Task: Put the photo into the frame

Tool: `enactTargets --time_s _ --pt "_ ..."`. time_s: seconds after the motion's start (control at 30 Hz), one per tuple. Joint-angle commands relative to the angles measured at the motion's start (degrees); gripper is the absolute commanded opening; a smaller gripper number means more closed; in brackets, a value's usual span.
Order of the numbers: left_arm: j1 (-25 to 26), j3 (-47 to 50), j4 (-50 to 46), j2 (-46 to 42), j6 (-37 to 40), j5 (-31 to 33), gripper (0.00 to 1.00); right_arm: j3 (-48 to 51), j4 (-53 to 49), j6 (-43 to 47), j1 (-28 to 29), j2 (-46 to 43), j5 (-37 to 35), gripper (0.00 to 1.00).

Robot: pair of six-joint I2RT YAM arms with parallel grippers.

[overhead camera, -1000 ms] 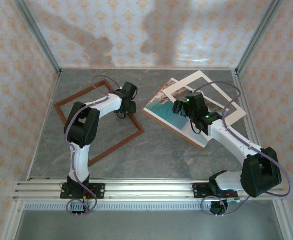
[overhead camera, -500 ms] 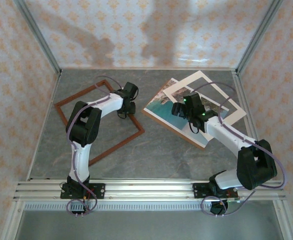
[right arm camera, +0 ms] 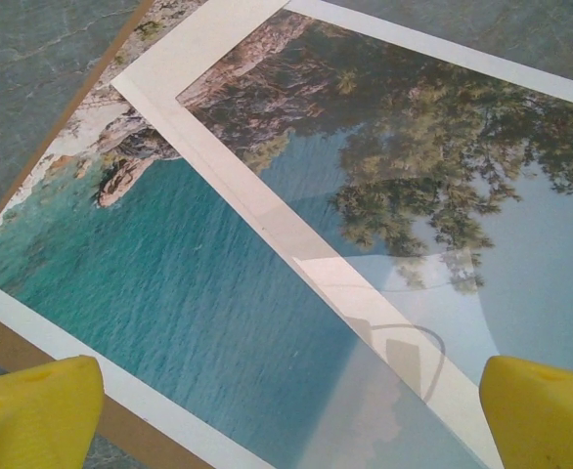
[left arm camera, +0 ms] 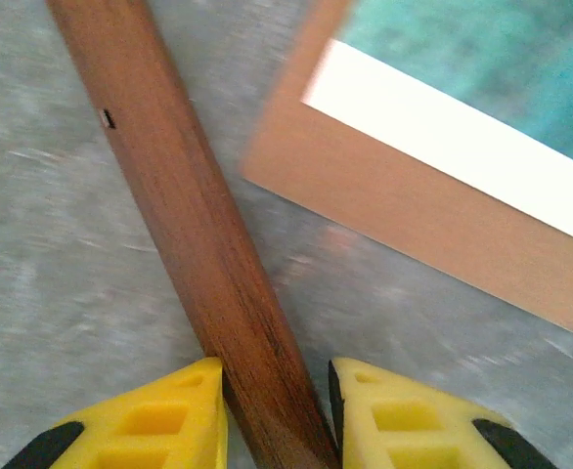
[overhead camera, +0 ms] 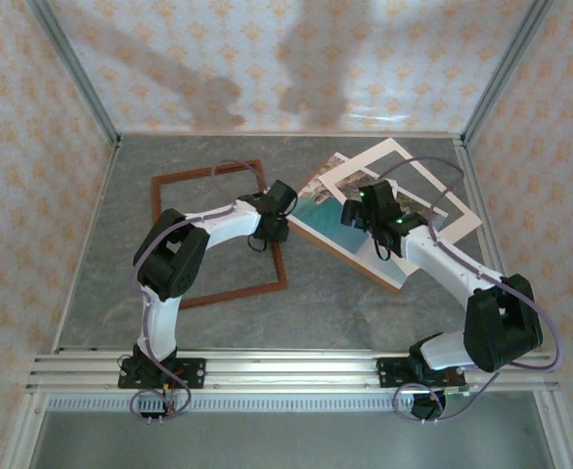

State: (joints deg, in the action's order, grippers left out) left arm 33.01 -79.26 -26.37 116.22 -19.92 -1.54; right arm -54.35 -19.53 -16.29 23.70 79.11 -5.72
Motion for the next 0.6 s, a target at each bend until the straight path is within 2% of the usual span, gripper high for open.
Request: enactTargets --time_s 0.0,0.27,0.37,0.57 --pt "0.9 1.39 -2.26 -0.61 3.14 -2.99 0.27 -1.55 -1.86 0.65 0.29 -1.37 -2.49 0.99" --pt "2.74 4.29 -0.68 -3.65 1.67 -5.97 0.26 -2.44 -3.87 2.39 0.13 0.23 -5.18 1.0" --pt "3.22 4.81 1.55 -4.26 -0.07 -7.55 0.28 -3.76 -4.53 3.08 -1.2 2.61 -3.91 1.0" --pt "3.2 2.98 1.26 -5.42 0.09 -5.15 0.4 -7.69 -4.88 2.89 -7.26 9.27 2.22 0.99"
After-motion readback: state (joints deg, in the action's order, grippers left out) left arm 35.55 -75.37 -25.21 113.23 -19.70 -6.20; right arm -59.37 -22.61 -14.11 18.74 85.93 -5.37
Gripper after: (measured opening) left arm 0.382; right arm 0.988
